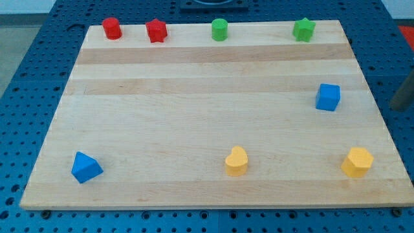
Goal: Move blue cube towards bottom left
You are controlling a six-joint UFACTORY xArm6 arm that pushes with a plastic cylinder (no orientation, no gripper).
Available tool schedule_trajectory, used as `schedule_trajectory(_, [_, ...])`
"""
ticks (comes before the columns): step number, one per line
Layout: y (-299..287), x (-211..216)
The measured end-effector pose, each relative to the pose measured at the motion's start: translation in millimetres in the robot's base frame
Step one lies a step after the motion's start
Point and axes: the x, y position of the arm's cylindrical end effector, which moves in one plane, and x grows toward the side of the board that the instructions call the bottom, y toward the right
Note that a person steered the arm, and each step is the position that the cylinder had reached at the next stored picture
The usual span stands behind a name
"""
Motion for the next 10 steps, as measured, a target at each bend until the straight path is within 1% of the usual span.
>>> schedule_trajectory(1, [-48, -14])
schedule_trajectory(2, [-116, -14])
schedule_trajectory(4, [-230, -14])
schedule_trajectory(7, [-334, -10])
schedule_trajectory(8, [-358, -3])
schedule_trajectory(10, [-361, 9])
